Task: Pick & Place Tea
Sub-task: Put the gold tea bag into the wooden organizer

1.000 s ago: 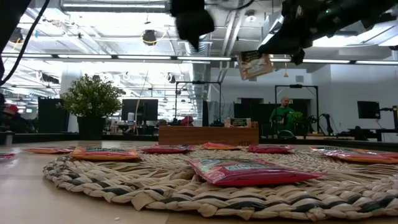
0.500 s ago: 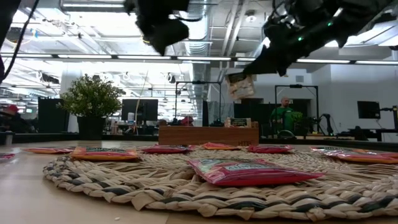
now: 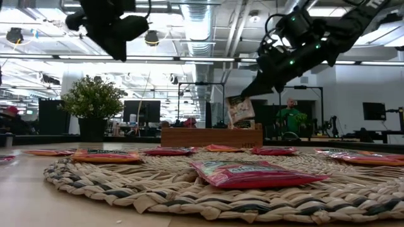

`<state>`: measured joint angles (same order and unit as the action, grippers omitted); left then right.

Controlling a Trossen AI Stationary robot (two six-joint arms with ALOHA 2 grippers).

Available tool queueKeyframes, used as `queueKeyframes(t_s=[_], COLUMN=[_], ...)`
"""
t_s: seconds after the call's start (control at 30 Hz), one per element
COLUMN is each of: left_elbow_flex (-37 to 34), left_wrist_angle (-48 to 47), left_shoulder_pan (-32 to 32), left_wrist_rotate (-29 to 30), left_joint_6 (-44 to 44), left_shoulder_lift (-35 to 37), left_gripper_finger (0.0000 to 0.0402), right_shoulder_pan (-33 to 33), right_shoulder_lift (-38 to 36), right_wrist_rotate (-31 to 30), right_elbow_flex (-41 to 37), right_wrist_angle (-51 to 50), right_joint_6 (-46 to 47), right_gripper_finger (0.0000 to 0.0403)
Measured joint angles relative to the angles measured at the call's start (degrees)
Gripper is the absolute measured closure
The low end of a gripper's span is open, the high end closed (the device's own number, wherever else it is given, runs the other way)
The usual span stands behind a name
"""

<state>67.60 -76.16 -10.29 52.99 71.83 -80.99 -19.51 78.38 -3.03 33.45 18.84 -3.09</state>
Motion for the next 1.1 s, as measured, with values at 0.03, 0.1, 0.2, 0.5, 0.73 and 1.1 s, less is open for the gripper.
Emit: queueKeyframes(t_s=[0.03,0.1,0.2,0.5,0.73,1.1], left_elbow_flex=[-0.98,-2.71,-4.36,-7.01,-8.57,-8.57], left_wrist_angle=[1.21,2.75,3.49,5.38,5.93,6.72], left_shoulder_pan=[-0.21,-0.46,-0.73,-0.75,-0.75,-0.75], left_wrist_rotate=[-0.3,-0.95,-2.03,-2.79,-4.1,-4.1], left_joint_6=[-0.02,-0.02,0.42,0.96,1.12,1.11], left_shoulder_lift=[0.71,1.84,2.01,1.99,1.99,1.96], left_gripper_finger=[0.0314,0.0314,0.0314,0.0314,0.0314,0.0314], right_shoulder_pan=[-0.12,-0.38,-0.99,-1.15,-1.15,-1.15], right_shoulder_lift=[0.44,0.96,1.9,4.53,4.05,4.1], right_wrist_rotate=[-0.01,-0.16,0.06,0.05,-1.83,-1.61], right_elbow_flex=[0.0,0.0,0.02,-0.02,0.02,0.02], right_wrist_angle=[0.39,0.69,0.73,0.91,0.89,-1.93], right_joint_6=[-0.07,-0.43,-0.44,-0.91,-3.41,-4.46], right_gripper_finger=[0.0403,0.0403,0.0403,0.0403,0.0403,0.0403])
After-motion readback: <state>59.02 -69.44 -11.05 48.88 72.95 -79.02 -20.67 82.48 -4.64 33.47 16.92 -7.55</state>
